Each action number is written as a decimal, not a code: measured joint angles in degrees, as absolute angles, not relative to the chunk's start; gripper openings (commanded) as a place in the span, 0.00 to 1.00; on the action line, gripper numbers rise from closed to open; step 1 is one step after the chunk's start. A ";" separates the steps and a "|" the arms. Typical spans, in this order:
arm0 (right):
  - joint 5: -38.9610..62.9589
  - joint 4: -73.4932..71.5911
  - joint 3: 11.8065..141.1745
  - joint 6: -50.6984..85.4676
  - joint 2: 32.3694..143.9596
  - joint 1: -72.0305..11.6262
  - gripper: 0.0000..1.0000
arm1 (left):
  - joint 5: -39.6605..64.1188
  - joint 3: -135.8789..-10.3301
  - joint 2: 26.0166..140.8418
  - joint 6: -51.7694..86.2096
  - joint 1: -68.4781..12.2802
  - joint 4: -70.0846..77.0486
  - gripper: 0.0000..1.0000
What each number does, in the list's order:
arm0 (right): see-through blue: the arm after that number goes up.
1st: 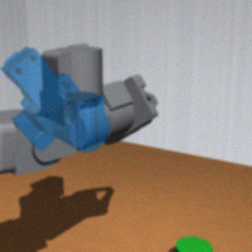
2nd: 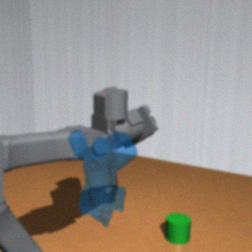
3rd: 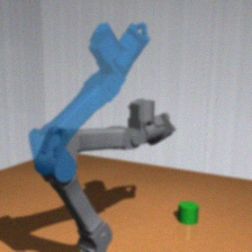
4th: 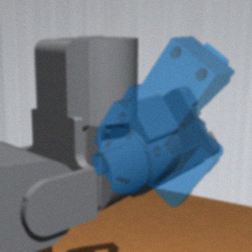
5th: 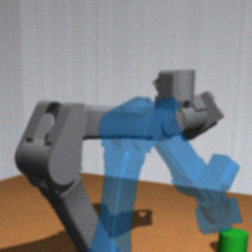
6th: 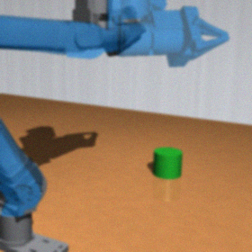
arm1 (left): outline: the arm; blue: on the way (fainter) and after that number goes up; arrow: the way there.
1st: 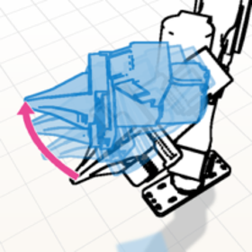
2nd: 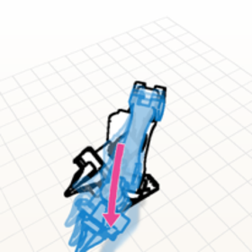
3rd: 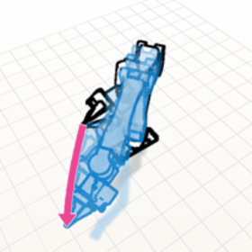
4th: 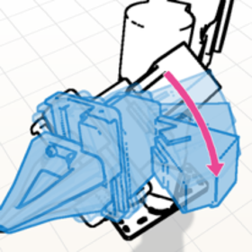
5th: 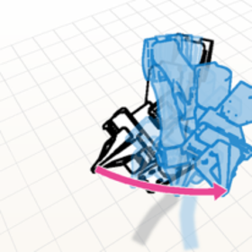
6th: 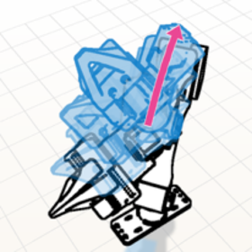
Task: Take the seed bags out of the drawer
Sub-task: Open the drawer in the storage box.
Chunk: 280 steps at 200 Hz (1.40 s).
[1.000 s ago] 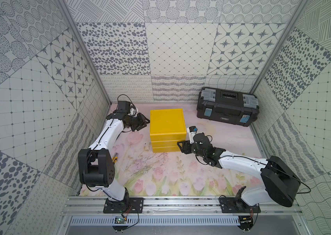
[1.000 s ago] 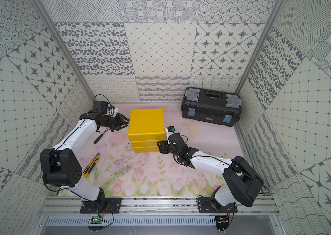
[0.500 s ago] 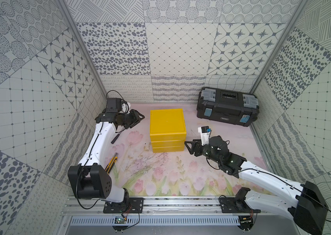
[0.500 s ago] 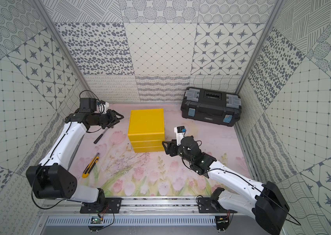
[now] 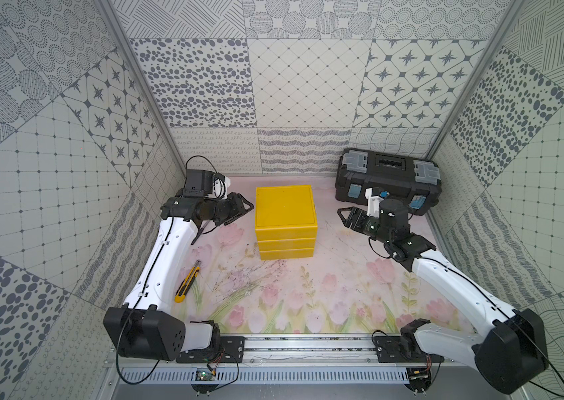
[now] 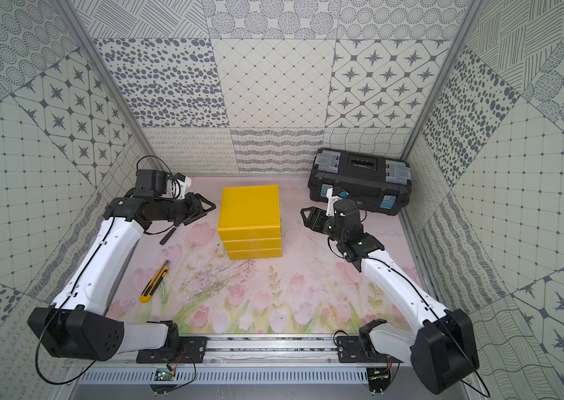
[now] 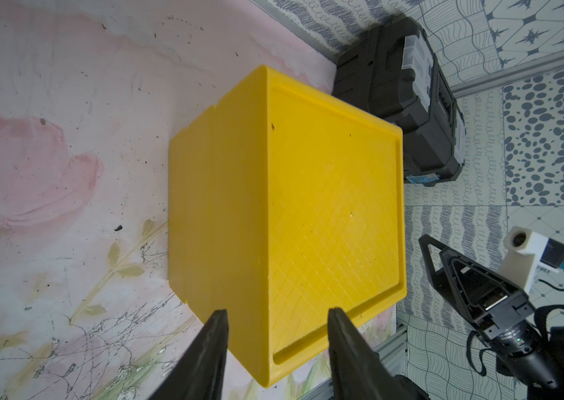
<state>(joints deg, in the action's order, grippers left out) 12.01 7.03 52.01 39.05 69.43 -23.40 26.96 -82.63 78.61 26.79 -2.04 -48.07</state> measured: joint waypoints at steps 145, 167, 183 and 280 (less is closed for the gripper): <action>20.10 7.33 63.81 41.63 86.15 -27.38 0.61 | 22.35 -82.43 85.54 26.20 -6.68 -47.13 0.42; 19.84 7.53 65.43 41.63 87.70 -27.35 0.59 | 22.39 -82.28 85.62 25.98 -6.68 -46.54 0.42; 19.25 7.60 66.35 41.60 89.03 -27.33 0.57 | 22.50 -82.08 85.62 25.78 -6.68 -46.11 0.42; 17.21 7.94 68.25 39.79 91.20 -28.18 0.16 | 22.59 -81.97 85.62 25.28 -6.68 -45.76 0.42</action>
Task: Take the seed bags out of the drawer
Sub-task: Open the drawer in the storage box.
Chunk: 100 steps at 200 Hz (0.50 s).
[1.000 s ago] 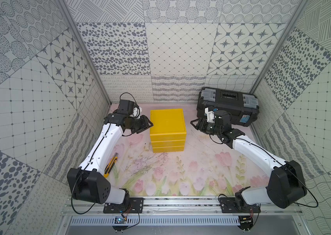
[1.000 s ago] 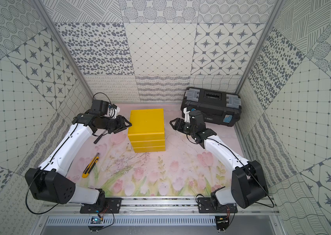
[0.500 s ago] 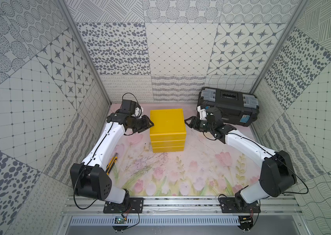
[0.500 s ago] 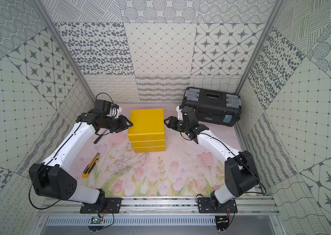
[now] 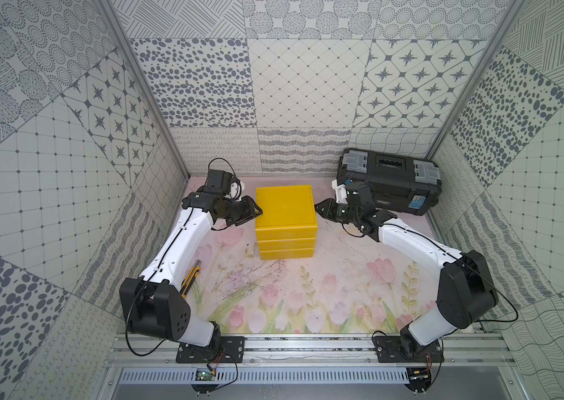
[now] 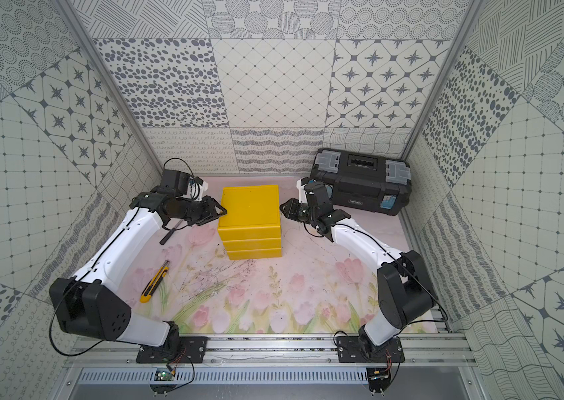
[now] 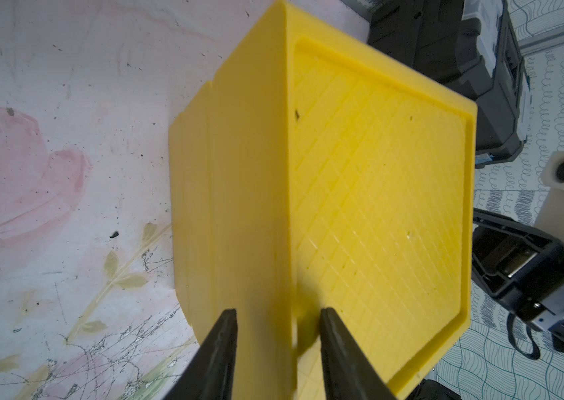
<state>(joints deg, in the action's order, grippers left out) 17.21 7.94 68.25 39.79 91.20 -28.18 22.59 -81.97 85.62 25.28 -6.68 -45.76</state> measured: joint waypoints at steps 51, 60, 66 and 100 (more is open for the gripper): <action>13.98 11.40 69.43 36.88 90.45 -28.56 0.00 | 22.55 -81.95 85.69 24.77 -6.68 -45.52 0.42; 12.99 12.45 69.60 36.32 90.08 -28.51 0.00 | 22.52 -81.95 85.71 24.64 -6.68 -45.39 0.42; 12.43 13.21 69.63 35.92 89.71 -28.45 0.00 | 22.50 -81.95 85.73 24.49 -6.68 -45.25 0.42; 9.17 17.89 69.63 33.78 87.05 -27.55 0.00 | 22.33 -82.02 85.80 24.05 -6.68 -45.06 0.42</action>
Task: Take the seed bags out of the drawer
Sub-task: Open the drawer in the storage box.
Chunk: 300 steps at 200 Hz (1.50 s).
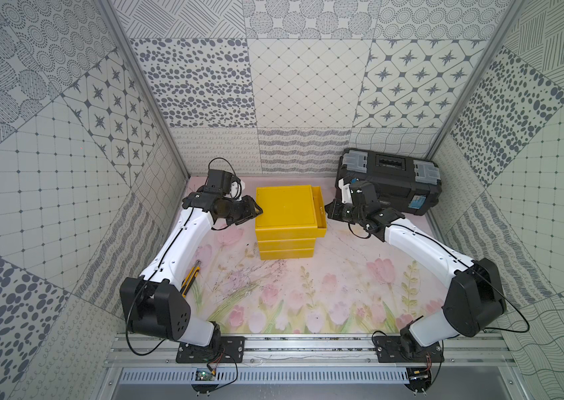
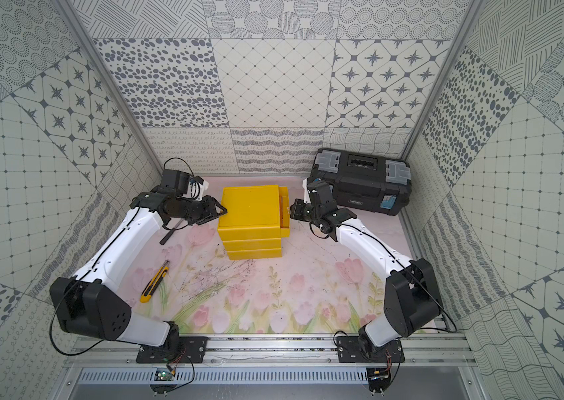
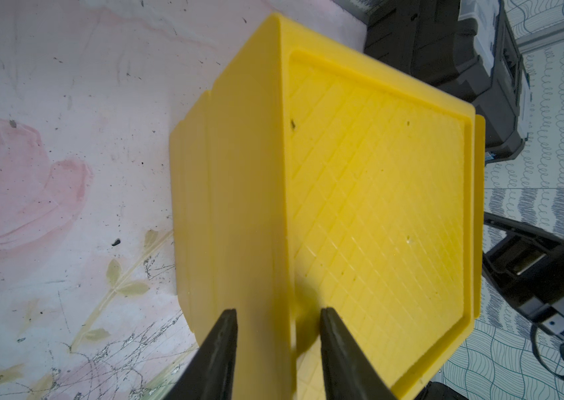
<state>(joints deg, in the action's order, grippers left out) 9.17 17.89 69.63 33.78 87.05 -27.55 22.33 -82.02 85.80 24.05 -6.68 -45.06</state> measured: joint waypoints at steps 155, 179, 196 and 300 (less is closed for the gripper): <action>10.44 25.63 69.47 28.62 83.94 -17.56 0.00 | 22.39 -83.07 86.78 23.75 -6.70 -45.63 0.42; 10.55 25.76 69.47 28.45 84.29 -17.47 0.00 | 22.39 -83.07 86.78 23.70 -6.68 -45.63 0.42; 10.55 25.80 69.49 28.29 84.53 -17.37 0.09 | 22.44 -83.07 86.78 23.57 -6.68 -45.58 0.42; 4.12 30.28 76.29 27.40 83.81 -17.50 0.45 | 22.55 -80.66 85.21 23.40 -6.68 -43.13 0.42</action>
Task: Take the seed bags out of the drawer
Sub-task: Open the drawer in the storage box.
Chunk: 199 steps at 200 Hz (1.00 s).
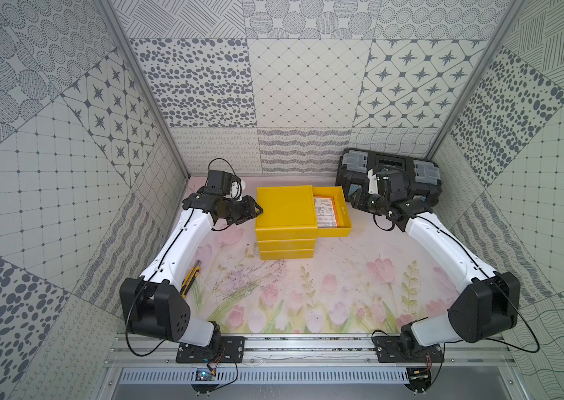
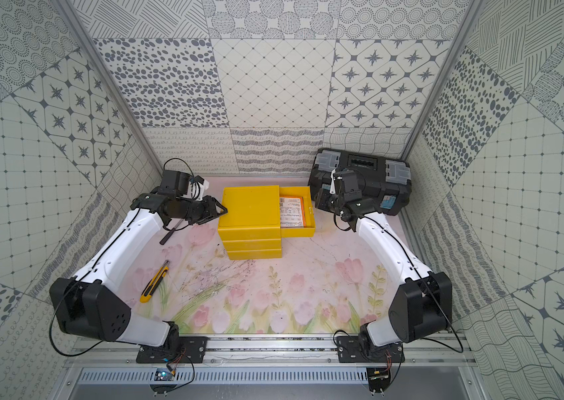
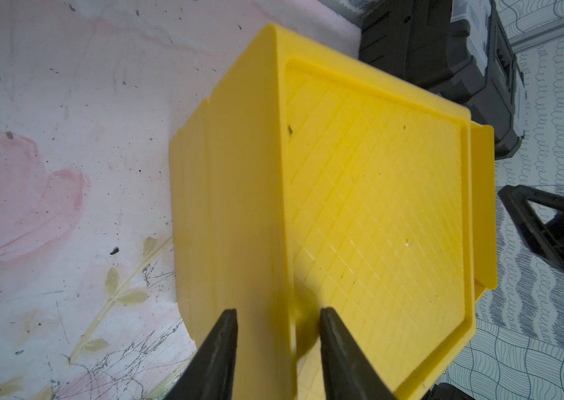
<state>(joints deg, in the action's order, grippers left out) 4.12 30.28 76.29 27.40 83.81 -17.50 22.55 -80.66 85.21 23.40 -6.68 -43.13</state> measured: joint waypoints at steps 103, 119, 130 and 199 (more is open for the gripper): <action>-5.85 41.87 97.43 27.29 96.62 -33.08 0.46 | 22.63 -78.56 84.27 22.94 -6.68 -39.99 0.43; -7.27 43.75 97.17 28.18 98.30 -33.39 0.49 | 22.76 -78.39 84.23 22.76 -6.68 -39.75 0.43; -8.16 44.56 96.60 28.71 98.43 -33.41 0.50 | 22.83 -78.08 84.03 22.74 -6.68 -39.42 0.43; -11.22 48.07 98.00 29.45 100.86 -33.41 0.72 | 23.94 -76.34 83.59 22.76 -6.63 -36.82 0.43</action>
